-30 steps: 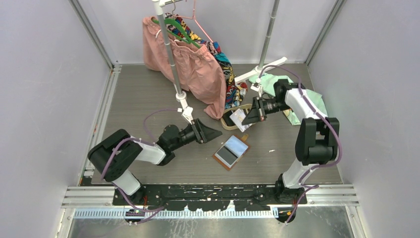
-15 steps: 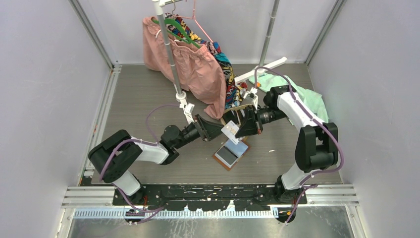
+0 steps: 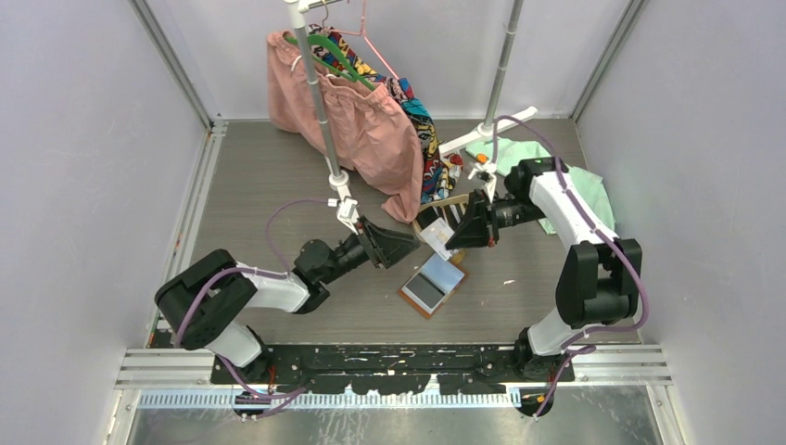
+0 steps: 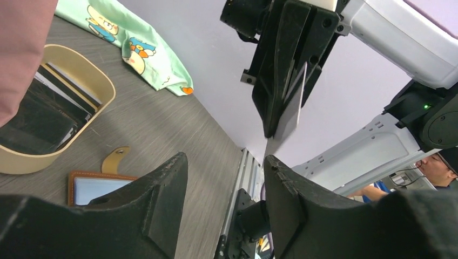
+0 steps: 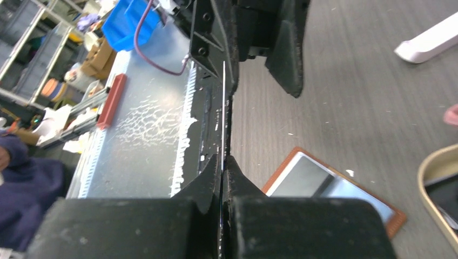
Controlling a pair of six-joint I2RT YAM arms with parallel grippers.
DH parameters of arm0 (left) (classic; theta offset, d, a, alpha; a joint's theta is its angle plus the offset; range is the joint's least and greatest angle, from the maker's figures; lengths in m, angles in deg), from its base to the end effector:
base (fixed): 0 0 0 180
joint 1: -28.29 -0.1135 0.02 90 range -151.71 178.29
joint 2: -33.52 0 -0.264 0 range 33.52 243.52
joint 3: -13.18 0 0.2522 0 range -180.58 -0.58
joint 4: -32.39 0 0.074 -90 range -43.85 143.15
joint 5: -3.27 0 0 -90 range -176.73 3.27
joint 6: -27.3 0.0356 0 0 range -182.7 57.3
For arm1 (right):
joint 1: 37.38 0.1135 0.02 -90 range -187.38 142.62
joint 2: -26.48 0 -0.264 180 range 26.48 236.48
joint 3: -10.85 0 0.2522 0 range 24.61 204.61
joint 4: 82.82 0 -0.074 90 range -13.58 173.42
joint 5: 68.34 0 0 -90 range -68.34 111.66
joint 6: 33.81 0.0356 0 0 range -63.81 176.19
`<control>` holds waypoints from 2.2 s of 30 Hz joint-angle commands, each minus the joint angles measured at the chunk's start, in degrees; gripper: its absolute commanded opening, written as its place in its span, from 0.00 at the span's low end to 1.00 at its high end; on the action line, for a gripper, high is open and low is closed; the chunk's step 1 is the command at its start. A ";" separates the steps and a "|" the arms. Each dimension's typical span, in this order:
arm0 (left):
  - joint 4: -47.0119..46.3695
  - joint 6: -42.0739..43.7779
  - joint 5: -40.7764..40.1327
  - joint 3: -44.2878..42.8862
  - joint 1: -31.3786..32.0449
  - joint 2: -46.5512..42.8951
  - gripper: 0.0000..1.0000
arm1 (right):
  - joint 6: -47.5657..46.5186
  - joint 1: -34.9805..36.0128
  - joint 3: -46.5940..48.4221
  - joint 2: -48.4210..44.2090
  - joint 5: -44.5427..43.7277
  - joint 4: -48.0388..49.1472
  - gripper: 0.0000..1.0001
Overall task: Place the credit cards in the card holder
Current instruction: Pick up the credit card from the storage box, then insert the credit card into the card holder.
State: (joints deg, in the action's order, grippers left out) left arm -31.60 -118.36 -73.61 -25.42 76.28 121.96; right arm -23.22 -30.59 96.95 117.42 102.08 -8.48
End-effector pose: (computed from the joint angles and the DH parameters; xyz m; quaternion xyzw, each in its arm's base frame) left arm 0.1819 -0.2141 0.2112 0.0491 0.6153 -0.6594 0.4291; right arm 0.2418 0.0641 0.2813 -0.4296 0.6272 0.5924 0.2667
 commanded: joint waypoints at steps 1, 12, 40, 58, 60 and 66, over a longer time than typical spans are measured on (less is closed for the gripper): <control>-4.24 3.22 0.58 0.76 0.05 -3.20 0.55 | -1.44 -3.23 1.54 -3.59 3.38 -7.80 0.01; -4.25 2.72 5.68 -4.14 0.42 -2.52 0.54 | -3.11 0.14 0.39 0.45 3.08 -7.95 0.01; 8.52 -7.94 6.57 6.37 -6.15 -0.77 0.00 | 12.05 1.26 -15.90 -16.28 -39.90 43.03 0.66; -1.14 -15.80 5.18 5.72 -6.05 11.59 0.00 | 5.63 15.25 -26.50 -6.36 -65.12 54.62 0.16; -1.11 -15.88 4.93 5.92 -6.06 11.51 0.00 | 4.77 15.71 -26.67 -6.63 -63.72 53.43 0.16; 2.63 -15.83 3.78 6.38 -6.06 9.15 0.00 | -0.30 17.86 -27.46 -7.76 -58.52 47.93 0.16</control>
State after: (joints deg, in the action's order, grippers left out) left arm -27.47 -134.16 -68.56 -18.78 70.16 133.67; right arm -19.22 -14.35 69.98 111.36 39.42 43.39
